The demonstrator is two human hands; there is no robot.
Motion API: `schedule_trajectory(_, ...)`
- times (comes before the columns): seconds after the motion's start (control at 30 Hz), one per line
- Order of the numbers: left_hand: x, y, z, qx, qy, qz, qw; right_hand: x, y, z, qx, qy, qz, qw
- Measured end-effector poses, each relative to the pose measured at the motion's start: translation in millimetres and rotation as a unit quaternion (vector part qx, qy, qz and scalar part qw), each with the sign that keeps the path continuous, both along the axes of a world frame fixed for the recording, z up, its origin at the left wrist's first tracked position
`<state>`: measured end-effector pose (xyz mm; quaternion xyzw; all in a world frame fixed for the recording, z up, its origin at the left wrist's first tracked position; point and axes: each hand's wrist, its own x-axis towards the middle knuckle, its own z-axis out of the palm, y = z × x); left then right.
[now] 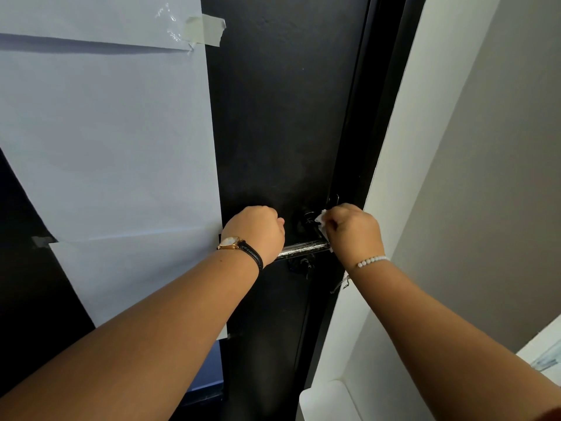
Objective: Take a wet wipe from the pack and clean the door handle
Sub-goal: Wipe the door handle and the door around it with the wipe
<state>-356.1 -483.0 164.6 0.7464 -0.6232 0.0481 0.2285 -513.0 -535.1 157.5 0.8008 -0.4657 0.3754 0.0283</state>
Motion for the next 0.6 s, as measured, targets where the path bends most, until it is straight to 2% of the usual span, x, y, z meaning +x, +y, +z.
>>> schedule_trajectory(0.07,0,0,0,0.003,0.0,0.0,1.0,2,-3,14,0.051,0.017,-0.01,0.998)
schedule_trajectory(0.23,-1,1,0,0.002,0.004,0.0,1.0,3,-2,16,0.117,-0.065,-0.02,0.991)
schedule_trajectory(0.3,-2,2,1,0.007,0.006,0.002,1.0,2,-1,6,0.146,-0.039,-0.019,0.988)
schedule_trajectory(0.37,-2,4,6,0.027,-0.001,0.004,1.0,0,2,6,0.151,-0.03,-0.027,0.988)
schedule_trajectory(0.47,-5,4,15,0.047,-0.037,-0.026,0.998,2,7,24,0.093,-0.069,-0.036,0.993)
schedule_trajectory(0.53,-7,2,16,0.012,0.014,-0.077,0.997,9,13,37,0.067,-0.093,-0.009,0.993)
schedule_trajectory(0.6,-11,1,18,-0.025,0.164,-0.129,0.978,18,19,41,0.083,-0.121,0.04,0.988)
